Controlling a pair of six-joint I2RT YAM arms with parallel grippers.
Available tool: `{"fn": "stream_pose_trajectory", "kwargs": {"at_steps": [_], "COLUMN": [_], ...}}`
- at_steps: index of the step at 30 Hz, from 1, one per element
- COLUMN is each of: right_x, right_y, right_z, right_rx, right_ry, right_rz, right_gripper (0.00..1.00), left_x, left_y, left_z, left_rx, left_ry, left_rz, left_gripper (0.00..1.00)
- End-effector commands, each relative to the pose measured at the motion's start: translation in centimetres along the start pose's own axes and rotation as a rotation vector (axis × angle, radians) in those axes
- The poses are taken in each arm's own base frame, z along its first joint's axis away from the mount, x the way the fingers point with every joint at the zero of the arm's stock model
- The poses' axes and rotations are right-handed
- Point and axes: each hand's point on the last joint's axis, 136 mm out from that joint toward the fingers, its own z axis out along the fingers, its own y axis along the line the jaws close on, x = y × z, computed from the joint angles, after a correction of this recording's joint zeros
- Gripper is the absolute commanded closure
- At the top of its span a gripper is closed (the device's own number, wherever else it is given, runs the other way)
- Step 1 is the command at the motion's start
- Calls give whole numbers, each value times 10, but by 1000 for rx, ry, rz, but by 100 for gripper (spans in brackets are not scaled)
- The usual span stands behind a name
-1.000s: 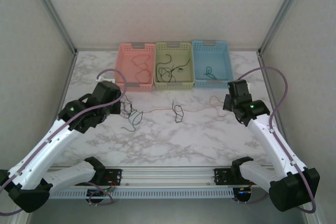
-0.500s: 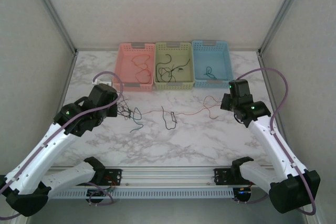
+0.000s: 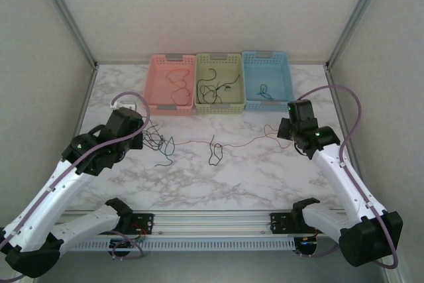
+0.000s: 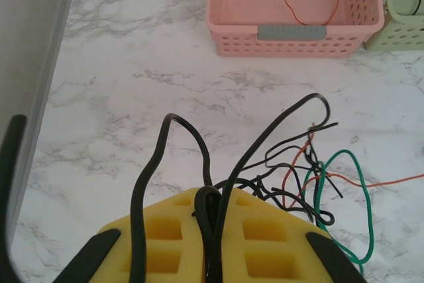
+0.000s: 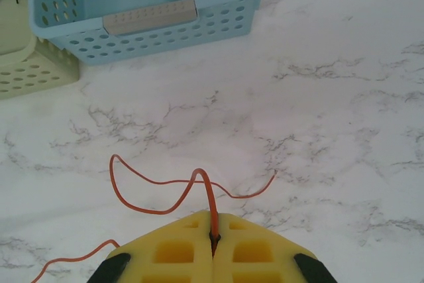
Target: Untangle the cables
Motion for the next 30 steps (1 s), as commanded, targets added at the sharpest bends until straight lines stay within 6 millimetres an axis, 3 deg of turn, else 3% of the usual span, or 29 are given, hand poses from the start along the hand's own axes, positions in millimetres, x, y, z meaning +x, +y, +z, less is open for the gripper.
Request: {"fn": "stream_pose_trajectory", "kwargs": {"at_steps": [1, 4, 9, 12, 16, 22, 30], "right_x": [-5, -6, -12, -7, 18, 57, 100], "right_y": [5, 11, 25, 60, 122, 179, 210], "right_z": [0, -2, -18, -26, -28, 3, 68], "right_rx": [-23, -50, -145, -337, -541, -497, -413], "right_ry": [4, 12, 7, 49, 151, 292, 465], "right_rz": [-2, 0, 24, 11, -54, -178, -207], "right_gripper": [67, 52, 45, 49, 53, 54, 52], "left_x": [5, 8, 17, 22, 23, 27, 31], "left_y": [-1, -11, -34, -43, -44, -46, -50], "left_z": [1, 5, 18, 26, 30, 35, 48], "left_rx": [17, 56, 135, 154, 148, 145, 115], "left_ry": [17, 35, 96, 122, 127, 139, 167], "left_rz": [5, -6, -22, -24, -21, -19, -41], "left_gripper": [100, 100, 100, 100, 100, 100, 100]}}
